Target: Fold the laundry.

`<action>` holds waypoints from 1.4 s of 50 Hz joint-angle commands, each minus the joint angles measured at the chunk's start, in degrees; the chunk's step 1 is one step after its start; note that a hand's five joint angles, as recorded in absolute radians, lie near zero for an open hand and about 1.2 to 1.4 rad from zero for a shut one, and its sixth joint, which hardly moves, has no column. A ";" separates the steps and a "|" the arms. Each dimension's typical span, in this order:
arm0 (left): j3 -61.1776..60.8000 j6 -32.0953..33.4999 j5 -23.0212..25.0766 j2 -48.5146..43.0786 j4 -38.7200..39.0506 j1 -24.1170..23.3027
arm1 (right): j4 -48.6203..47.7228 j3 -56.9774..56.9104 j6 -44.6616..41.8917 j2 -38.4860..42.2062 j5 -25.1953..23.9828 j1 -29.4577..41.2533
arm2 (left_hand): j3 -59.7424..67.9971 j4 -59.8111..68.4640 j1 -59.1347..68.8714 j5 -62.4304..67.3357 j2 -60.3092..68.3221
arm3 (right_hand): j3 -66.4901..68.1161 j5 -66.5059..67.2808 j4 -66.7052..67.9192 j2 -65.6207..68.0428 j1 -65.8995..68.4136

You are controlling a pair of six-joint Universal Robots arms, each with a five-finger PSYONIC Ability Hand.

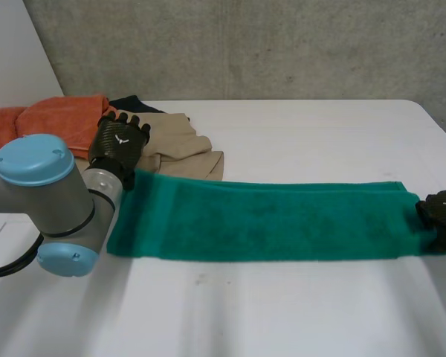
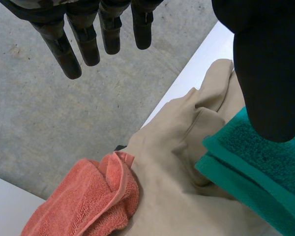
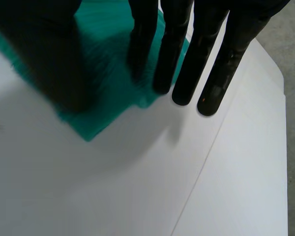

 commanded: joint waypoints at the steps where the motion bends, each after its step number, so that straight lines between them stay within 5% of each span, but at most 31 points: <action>1: -0.94 0.12 -0.03 0.66 -0.05 -0.29 | -2.85 -3.63 0.19 2.87 1.38 -1.96 | -1.14 -0.66 -0.33 -1.61 -0.81 | 27.31 29.23 27.40 25.78 34.32; 10: -3.48 0.12 0.14 4.44 -0.05 -0.38 | -2.93 -7.40 -3.92 -0.56 3.14 -8.29 | -1.31 -0.83 -0.50 -1.78 -0.98 | 27.31 29.23 27.40 25.78 34.32; 18: -5.95 -0.05 0.14 6.91 0.04 -0.55 | -3.81 -9.52 -10.88 -1.88 2.61 -6.02 | -1.64 -1.16 -0.84 -2.12 -1.32 | 27.31 29.23 27.40 25.78 34.32; 28: -7.35 -1.28 -0.12 9.37 0.04 -1.26 | -14.09 -9.26 -10.62 -6.80 -0.81 18.49 | -1.81 -1.33 -1.01 -2.29 -1.49 | 27.31 29.23 27.40 25.78 34.32; 33: -8.23 -3.04 -0.12 11.39 0.04 -1.35 | -16.64 -8.99 -10.70 -5.67 -8.70 33.94 | -1.81 -1.33 -1.01 -2.29 -1.49 | 27.31 29.23 27.40 25.78 34.32; 37: -9.11 -3.75 -0.12 12.44 -0.05 -1.43 | -16.82 -9.17 -11.67 -0.76 -13.90 41.78 | -1.81 -1.33 -1.01 -2.29 -1.49 | 27.31 29.23 27.40 25.78 34.32; 44: -10.08 -3.83 -0.03 12.80 -0.05 -1.78 | -16.73 -10.05 -11.76 6.55 -15.76 49.01 | -1.98 -1.50 -1.17 -2.45 -1.66 | 27.31 29.23 27.40 25.78 34.32; 45: -10.08 -3.83 -0.03 12.71 -0.05 -1.96 | -16.56 -10.22 -11.76 7.86 -15.41 49.88 | -1.98 -1.50 -1.17 -2.45 -1.66 | 13.72 15.63 13.81 12.18 20.72; 49: -10.08 -3.83 -0.03 12.09 -0.05 -3.28 | -16.12 -10.14 -10.09 7.35 -13.92 49.89 | -1.98 -1.50 -1.17 -2.45 -1.66 | -41.67 -39.75 -41.58 -43.20 -34.66; 55: -9.20 -3.92 -0.03 11.92 0.12 -6.61 | -16.03 -10.22 2.27 1.91 -7.86 46.92 | -2.15 -1.67 -1.34 -2.62 -1.82 | -42.69 -40.77 -42.60 -44.22 -35.68; 62: -6.66 -5.68 -0.03 9.64 0.13 -12.84 | -11.47 -7.42 29.44 -6.36 -1.61 36.36 | -1.98 -1.50 -1.17 -2.45 -1.66 | -42.69 -40.77 -42.60 -44.22 -35.68; 70: -4.11 -5.77 -0.21 4.02 -0.05 -18.48 | 2.07 -2.14 29.21 -8.30 0.15 29.16 | -1.81 -1.33 -1.01 -2.29 -1.49 | -42.69 -40.77 -42.60 -44.22 -35.68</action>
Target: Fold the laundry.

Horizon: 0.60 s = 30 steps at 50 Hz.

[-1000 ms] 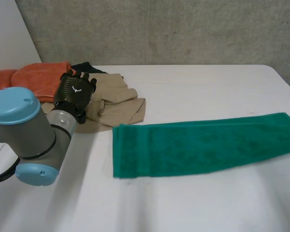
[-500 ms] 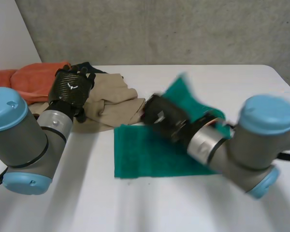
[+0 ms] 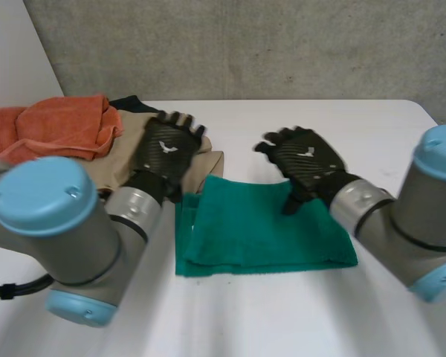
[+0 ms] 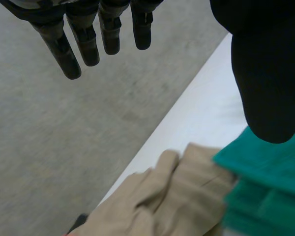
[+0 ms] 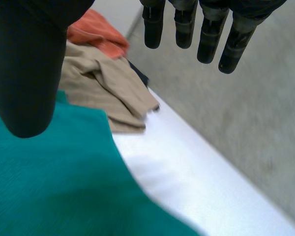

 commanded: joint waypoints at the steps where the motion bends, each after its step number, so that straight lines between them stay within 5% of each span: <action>1: 2.46 -0.17 -0.25 -5.51 -0.16 -5.19 | 11.49 5.33 -2.03 -1.28 1.86 -7.13 | -1.81 -1.33 -1.01 -2.28 -1.49 | -2.37 -3.89 -3.51 -2.72 -1.67; 11: 3.95 -0.26 -0.69 -8.77 -0.43 -5.72 | 10.18 10.44 -12.85 3.64 5.91 -12.50 | -1.98 -1.50 -1.17 -2.45 -1.65 | 21.06 19.55 19.92 20.71 21.76; 15: 3.52 -0.17 -0.77 -8.16 -0.60 -5.72 | 9.66 9.47 -13.38 5.66 6.26 -13.38 | -1.98 -1.50 -1.17 -2.45 -1.66 | 65.54 64.03 64.40 65.19 66.24; 25: 1.23 -0.17 -0.86 -4.20 -0.78 -5.20 | 3.68 5.09 -14.78 -0.38 8.10 -11.72 | -1.81 -1.33 -1.01 -2.28 -1.49 | 67.63 66.11 66.49 67.28 68.33; 30: -0.44 -0.17 -2.00 -1.13 -0.78 -3.62 | 3.94 1.04 -16.28 -1.10 7.93 -2.15 | -1.81 -1.33 -1.01 -2.28 -1.49 | 67.63 66.11 66.49 67.28 68.33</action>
